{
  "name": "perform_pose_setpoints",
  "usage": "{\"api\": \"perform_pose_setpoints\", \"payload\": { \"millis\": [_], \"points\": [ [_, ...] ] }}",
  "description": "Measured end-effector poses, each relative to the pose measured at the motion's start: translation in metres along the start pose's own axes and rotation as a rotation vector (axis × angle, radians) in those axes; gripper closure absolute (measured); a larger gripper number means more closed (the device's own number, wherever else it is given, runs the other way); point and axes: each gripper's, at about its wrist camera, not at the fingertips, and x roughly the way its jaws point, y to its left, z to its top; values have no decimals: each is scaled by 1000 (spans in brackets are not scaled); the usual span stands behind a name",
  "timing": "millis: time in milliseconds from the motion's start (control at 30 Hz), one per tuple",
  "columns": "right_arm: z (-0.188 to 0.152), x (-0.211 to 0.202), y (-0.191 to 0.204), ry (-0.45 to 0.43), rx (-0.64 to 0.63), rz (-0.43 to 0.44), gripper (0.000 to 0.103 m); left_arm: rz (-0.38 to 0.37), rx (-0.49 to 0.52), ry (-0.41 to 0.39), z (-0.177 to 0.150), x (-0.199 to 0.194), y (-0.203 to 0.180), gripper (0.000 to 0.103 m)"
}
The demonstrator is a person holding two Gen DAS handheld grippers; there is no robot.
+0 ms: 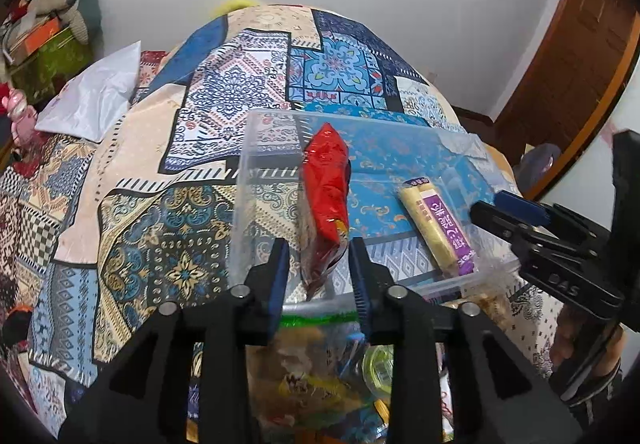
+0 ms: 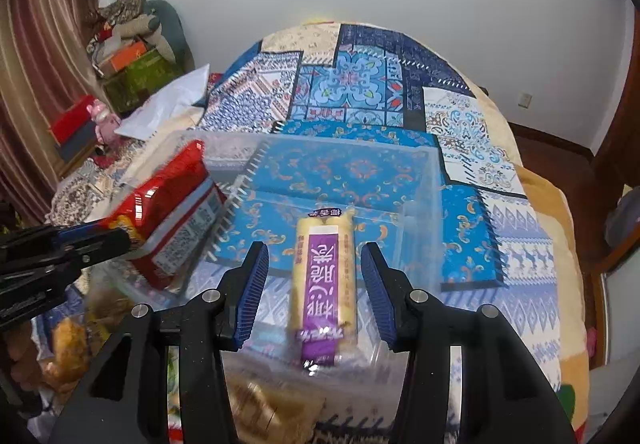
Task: Organize snacks
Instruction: 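Lift both snacks and drop them into the clear box, opening both tools, then grasp the orange cracker bag with the left tool while the right tool grasps the blue biscuit bag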
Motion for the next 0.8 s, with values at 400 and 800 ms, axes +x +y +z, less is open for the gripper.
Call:
{"api": "perform_pose_setpoints", "payload": {
  "millis": [400,800],
  "points": [
    [-21,-84,20,-109,-13,6,42,42,19,-110,-19,-82,-3,32],
    [-67,-120,46,-128,-40,17,34,107,52,-91,-79,-121,22,16]
  ]
}}
